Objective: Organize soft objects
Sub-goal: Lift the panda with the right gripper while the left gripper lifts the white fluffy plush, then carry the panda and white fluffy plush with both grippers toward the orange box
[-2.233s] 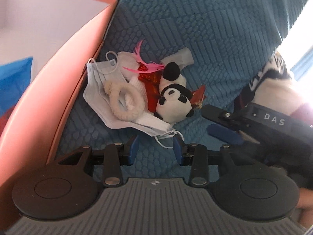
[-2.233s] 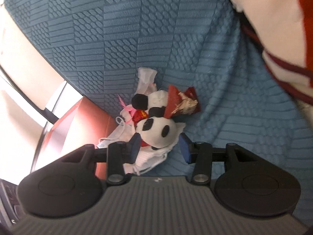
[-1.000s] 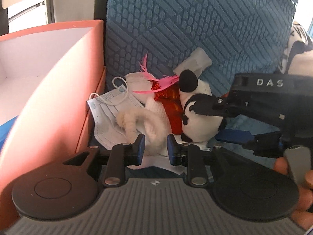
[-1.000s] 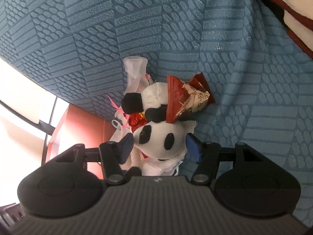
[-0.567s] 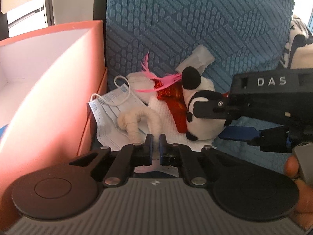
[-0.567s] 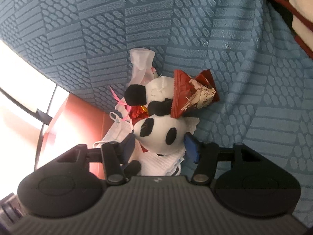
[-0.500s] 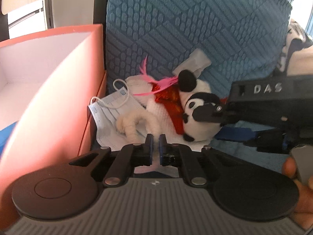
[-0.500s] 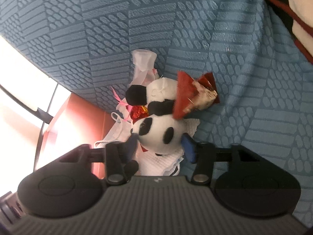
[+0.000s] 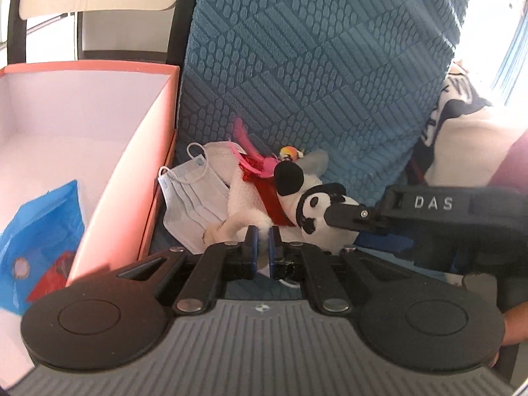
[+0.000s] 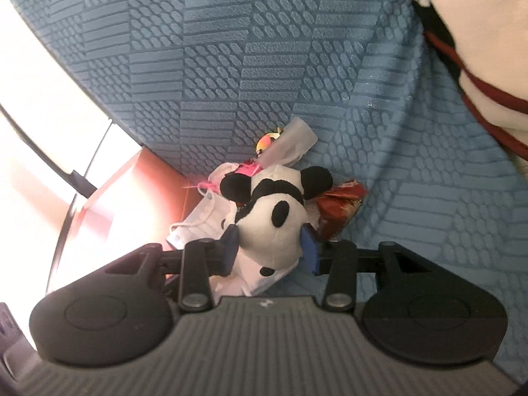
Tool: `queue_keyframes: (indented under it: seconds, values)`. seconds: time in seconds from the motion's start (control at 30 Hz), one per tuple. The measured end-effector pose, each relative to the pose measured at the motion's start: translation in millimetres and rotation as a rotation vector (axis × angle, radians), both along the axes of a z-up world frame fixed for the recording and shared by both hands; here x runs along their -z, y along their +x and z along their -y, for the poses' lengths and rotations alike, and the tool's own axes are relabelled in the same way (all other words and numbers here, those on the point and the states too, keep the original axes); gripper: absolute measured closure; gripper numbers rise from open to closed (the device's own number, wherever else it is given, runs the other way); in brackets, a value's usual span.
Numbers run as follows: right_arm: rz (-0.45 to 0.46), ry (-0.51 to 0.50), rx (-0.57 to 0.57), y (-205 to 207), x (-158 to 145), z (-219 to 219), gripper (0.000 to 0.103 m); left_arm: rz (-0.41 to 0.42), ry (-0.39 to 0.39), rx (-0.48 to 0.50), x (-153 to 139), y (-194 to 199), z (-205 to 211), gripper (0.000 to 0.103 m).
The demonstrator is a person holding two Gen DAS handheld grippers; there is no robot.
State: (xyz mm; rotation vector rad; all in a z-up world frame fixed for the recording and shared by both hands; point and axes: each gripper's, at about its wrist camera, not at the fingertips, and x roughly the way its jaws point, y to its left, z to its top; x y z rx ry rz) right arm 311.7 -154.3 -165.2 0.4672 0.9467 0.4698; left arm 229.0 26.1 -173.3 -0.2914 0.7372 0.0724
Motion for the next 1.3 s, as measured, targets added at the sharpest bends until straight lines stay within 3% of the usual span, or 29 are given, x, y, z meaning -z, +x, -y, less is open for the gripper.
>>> queue_keyframes:
  seconds: [0.23,0.73,1.03,1.23,1.3]
  values:
    - [0.031,-0.018,0.001,-33,-13,4,0.059,0.007,-0.03,0.027,-10,-27,5,0.096]
    - [0.111,-0.196,0.047,-108,-23,31,0.061,-0.018,-0.08,0.067,-16,-72,14,0.096]
    - [0.091,-0.308,0.064,-148,-21,30,0.062,-0.096,-0.092,0.081,-4,-88,16,0.095]
    - [0.105,-0.27,0.078,-155,-20,39,0.06,-0.155,-0.122,0.044,6,-87,6,0.095]
    - [0.108,-0.279,0.078,-154,-17,41,0.058,-0.165,-0.113,0.053,7,-86,6,0.09]
